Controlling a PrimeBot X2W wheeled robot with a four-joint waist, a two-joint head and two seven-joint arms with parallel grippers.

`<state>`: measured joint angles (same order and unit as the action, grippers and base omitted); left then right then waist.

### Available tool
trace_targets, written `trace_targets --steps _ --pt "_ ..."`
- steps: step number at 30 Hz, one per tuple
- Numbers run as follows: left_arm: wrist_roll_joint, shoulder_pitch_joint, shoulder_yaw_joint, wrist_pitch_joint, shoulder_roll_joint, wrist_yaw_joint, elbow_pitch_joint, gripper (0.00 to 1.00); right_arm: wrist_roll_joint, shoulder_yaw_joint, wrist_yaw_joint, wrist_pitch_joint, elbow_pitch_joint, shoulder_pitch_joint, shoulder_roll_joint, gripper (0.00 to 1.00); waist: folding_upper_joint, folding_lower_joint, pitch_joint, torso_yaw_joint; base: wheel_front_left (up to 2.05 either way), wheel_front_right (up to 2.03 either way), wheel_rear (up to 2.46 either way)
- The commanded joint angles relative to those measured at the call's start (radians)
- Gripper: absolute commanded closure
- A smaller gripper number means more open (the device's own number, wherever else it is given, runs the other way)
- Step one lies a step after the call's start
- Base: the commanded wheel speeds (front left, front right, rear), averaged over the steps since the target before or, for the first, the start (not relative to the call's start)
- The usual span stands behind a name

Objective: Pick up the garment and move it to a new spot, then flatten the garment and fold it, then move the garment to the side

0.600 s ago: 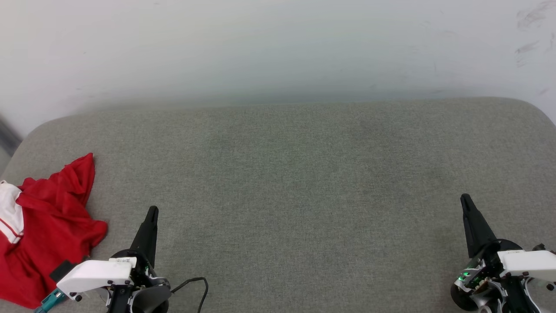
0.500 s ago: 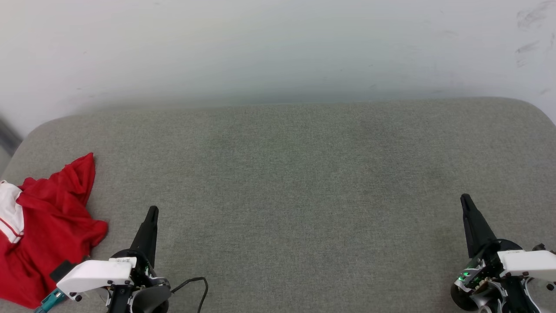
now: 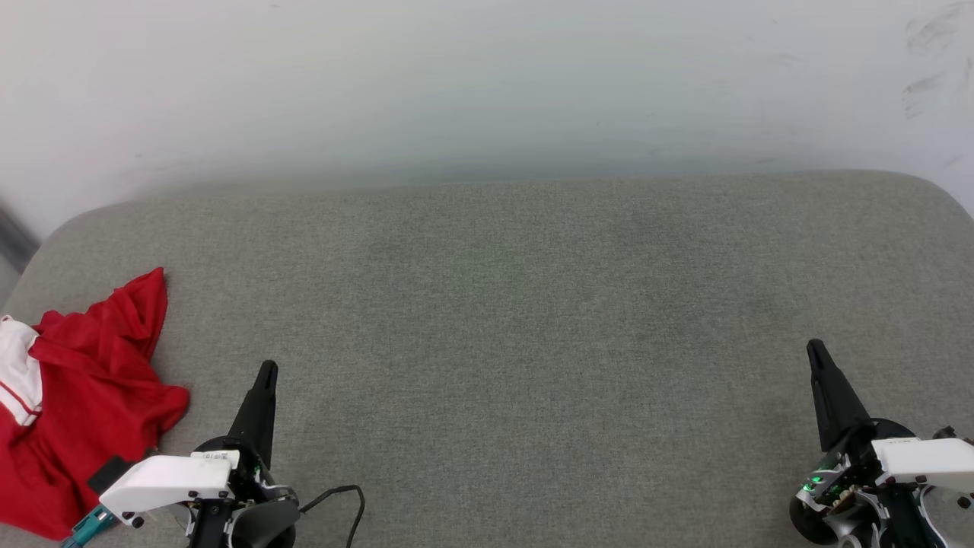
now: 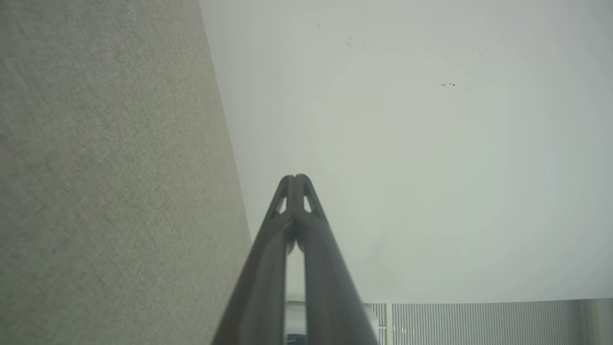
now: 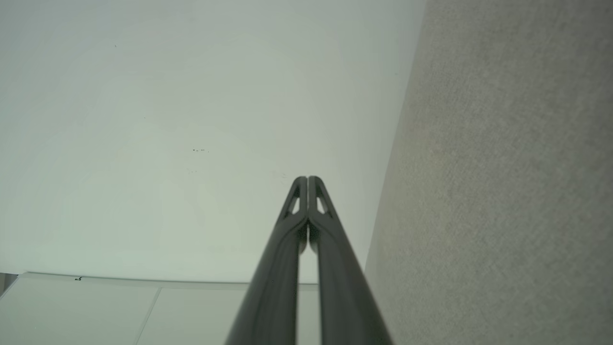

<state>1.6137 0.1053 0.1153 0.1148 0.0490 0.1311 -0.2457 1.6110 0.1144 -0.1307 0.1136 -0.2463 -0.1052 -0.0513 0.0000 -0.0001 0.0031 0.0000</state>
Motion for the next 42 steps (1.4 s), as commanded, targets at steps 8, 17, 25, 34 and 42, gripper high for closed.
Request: trace_targets --steps 8,17,25,34,42 --pt "-0.002 0.008 0.001 0.001 -0.001 0.003 -0.001 1.0 0.004 0.0 0.0 0.0 0.0 -0.007 0.003 1.0 0.0 0.0001 0.0 0.0 0.0 0.0 0.0" --pt "-0.002 0.008 0.001 0.001 -0.001 0.003 -0.001 1.0 0.004 0.0 0.0 0.0 0.0 -0.007 0.003 1.0 0.0 0.0001 0.0 0.0 0.0 0.0 0.0" --pt "0.0 -0.011 -0.003 -0.001 -0.002 0.0 -0.015 1.0 0.0 -0.001 0.0 -0.001 -0.014 0.011 0.001 1.0 0.0 0.0001 0.0 0.0 0.0 0.0 0.0" --pt "-0.009 -0.016 -0.051 -0.038 -0.001 0.0 0.028 0.0 -0.022 -0.026 0.0 -0.043 0.03 0.035 -0.003 0.0 0.0 0.0001 0.0 0.001 0.0 0.0 0.0" --pt "-0.085 -0.016 -0.086 -0.083 0.011 0.0 0.077 0.0 -0.109 -0.047 0.0 -0.083 0.072 0.046 -0.014 0.0 0.0 0.0001 -0.001 0.002 0.0 0.0 0.0"
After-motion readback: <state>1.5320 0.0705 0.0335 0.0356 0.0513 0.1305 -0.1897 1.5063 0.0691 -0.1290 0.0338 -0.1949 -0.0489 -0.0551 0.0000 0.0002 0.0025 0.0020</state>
